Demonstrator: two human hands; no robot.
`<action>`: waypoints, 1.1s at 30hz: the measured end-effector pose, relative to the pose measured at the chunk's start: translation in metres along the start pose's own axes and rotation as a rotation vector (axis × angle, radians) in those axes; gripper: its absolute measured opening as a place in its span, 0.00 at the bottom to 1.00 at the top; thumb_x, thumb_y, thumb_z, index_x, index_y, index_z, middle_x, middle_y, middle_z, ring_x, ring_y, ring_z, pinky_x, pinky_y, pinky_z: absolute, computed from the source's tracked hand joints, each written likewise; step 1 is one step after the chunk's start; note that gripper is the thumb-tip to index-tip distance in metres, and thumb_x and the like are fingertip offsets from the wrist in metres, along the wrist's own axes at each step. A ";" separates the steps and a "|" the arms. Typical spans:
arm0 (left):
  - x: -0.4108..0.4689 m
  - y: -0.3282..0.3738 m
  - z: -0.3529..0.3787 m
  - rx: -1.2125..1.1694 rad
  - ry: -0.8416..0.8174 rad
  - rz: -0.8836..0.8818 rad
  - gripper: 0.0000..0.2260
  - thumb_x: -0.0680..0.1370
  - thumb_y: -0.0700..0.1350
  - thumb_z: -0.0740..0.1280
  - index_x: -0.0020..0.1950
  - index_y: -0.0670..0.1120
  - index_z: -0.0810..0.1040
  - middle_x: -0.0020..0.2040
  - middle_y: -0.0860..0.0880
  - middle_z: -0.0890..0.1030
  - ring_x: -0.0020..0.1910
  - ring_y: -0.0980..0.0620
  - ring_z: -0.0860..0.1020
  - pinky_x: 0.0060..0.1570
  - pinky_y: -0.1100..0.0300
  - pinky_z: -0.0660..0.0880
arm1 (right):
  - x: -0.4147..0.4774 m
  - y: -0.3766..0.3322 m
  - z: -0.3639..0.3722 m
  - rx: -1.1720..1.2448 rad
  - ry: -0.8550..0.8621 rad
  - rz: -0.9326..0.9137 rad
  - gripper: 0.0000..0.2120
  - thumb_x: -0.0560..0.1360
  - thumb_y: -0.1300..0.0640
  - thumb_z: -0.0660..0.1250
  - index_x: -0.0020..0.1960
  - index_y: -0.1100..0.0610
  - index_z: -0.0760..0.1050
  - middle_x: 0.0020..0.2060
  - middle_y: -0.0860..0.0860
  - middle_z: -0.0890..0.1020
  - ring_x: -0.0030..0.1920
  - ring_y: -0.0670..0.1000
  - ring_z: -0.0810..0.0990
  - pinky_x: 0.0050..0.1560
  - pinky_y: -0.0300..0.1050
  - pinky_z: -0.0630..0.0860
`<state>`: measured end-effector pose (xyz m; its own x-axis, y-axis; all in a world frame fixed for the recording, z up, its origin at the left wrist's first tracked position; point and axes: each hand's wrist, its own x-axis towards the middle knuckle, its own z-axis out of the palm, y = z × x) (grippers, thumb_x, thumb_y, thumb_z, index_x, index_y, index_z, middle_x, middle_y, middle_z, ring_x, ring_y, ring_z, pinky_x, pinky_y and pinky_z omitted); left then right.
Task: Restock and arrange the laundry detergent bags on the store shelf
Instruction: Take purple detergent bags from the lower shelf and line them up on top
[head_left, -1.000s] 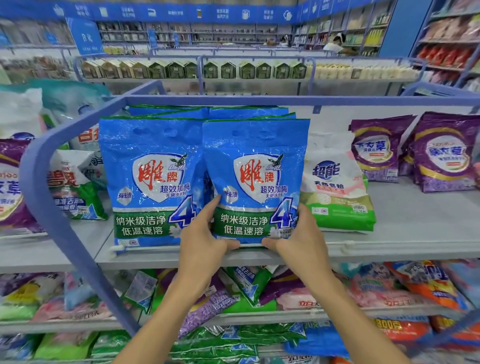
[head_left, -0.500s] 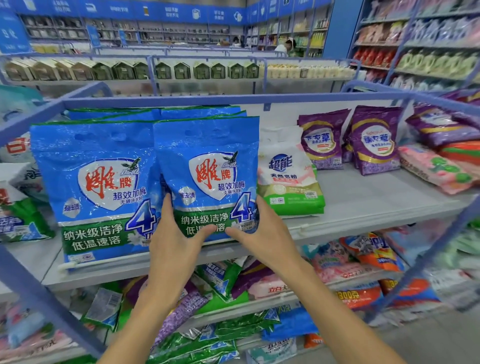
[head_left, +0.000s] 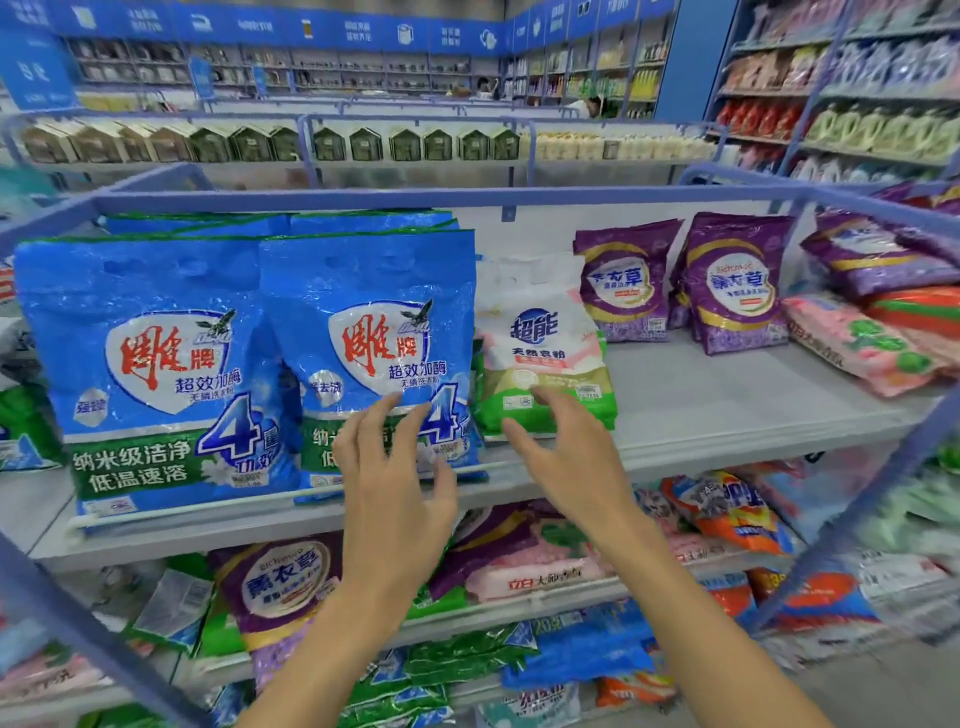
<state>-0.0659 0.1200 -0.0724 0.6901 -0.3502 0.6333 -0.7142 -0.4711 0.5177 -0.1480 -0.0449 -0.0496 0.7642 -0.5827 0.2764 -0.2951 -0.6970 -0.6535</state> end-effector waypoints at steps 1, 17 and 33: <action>0.003 0.010 0.007 -0.016 -0.011 0.013 0.21 0.77 0.41 0.71 0.69 0.45 0.76 0.69 0.46 0.73 0.70 0.43 0.65 0.69 0.54 0.63 | 0.004 0.010 -0.008 0.001 0.032 0.003 0.29 0.81 0.41 0.65 0.78 0.53 0.67 0.74 0.47 0.73 0.73 0.49 0.71 0.72 0.49 0.69; 0.104 0.088 0.109 -0.093 -0.460 -0.663 0.37 0.79 0.61 0.67 0.77 0.38 0.61 0.75 0.40 0.69 0.72 0.40 0.70 0.69 0.48 0.69 | 0.123 0.097 -0.040 0.347 -0.219 0.331 0.31 0.75 0.37 0.68 0.68 0.58 0.70 0.58 0.53 0.80 0.57 0.56 0.80 0.53 0.50 0.76; 0.100 0.130 0.047 -1.031 -0.375 -0.719 0.21 0.72 0.54 0.74 0.61 0.44 0.83 0.53 0.43 0.87 0.48 0.45 0.86 0.53 0.50 0.82 | 0.066 0.056 -0.118 1.183 -0.103 0.176 0.09 0.83 0.52 0.65 0.62 0.52 0.79 0.51 0.52 0.88 0.50 0.55 0.88 0.48 0.53 0.86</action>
<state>-0.0844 -0.0146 0.0316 0.8227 -0.5632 -0.0777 0.1792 0.1271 0.9756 -0.1819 -0.1713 0.0153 0.8243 -0.5580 0.0957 0.2682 0.2360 -0.9340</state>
